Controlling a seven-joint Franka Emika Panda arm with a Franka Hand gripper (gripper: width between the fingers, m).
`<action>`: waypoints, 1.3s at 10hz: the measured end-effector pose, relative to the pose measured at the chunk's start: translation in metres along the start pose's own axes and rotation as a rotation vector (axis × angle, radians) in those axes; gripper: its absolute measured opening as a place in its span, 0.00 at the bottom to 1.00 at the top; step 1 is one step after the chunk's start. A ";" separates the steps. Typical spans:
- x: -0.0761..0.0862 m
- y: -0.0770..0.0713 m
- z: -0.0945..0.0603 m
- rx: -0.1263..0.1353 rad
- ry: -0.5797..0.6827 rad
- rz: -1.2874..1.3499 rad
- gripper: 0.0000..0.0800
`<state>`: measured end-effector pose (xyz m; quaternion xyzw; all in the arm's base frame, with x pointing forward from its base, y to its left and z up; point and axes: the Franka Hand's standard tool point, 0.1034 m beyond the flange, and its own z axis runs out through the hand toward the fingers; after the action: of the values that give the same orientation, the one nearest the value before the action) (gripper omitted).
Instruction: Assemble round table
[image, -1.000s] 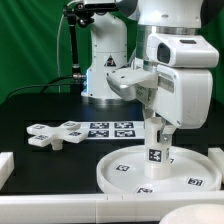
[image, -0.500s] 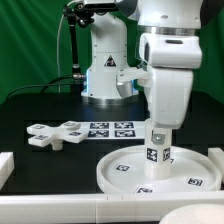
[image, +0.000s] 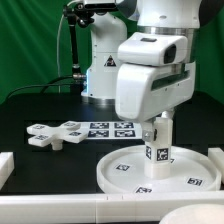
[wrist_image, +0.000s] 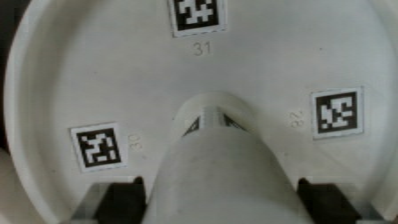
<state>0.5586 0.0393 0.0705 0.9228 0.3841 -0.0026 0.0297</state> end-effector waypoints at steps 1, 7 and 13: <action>0.001 -0.001 0.000 0.000 0.019 0.145 0.51; 0.003 -0.001 0.000 0.006 0.033 0.638 0.51; -0.003 -0.002 0.001 0.101 0.082 1.337 0.51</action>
Offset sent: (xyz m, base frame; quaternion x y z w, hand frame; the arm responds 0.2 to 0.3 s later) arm 0.0059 0.0024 0.0038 -0.0780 0.0046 0.0638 0.9949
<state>0.5546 0.0386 0.0698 0.9618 -0.2697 0.0335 -0.0329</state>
